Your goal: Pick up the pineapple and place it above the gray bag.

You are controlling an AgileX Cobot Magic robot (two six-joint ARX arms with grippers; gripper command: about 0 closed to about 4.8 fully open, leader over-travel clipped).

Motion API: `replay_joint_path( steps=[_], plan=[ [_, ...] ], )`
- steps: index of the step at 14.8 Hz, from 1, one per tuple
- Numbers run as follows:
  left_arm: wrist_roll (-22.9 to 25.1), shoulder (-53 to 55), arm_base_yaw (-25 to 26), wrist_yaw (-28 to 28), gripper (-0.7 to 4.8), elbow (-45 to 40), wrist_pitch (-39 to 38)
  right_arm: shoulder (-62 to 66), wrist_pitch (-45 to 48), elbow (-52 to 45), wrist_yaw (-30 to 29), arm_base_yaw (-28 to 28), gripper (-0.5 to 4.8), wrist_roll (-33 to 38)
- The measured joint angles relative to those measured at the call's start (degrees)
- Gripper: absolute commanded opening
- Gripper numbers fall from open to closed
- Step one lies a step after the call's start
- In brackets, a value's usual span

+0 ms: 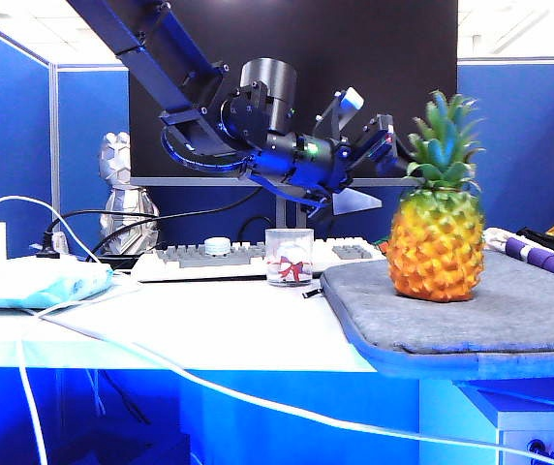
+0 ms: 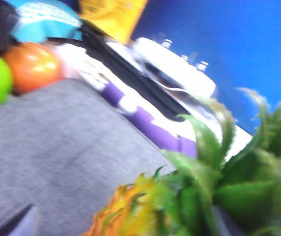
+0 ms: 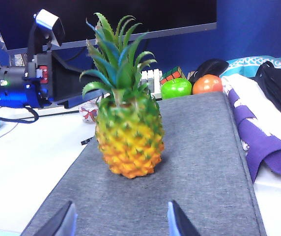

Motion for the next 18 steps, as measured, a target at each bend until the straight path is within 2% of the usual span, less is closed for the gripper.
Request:
replay_joint_path(
  steps=[5, 14, 18],
  plan=[
    [-4.09, -0.33, 2.01, 0.26, 4.79, -0.28, -0.57, 0.00, 0.02, 0.00, 0.09, 0.00, 2.53, -0.13],
    [-4.68, -2.64, 2.38, 3.72, 4.79, -0.35, -1.57, 0.00, 1.40, 0.00, 1.29, -0.02, 2.53, -0.17],
    [-3.15, -5.73, 7.39, 1.11, 4.79, -0.35, -6.75, 0.00, 1.70, 0.00, 1.31, 0.02, 2.53, -0.17]
  ],
)
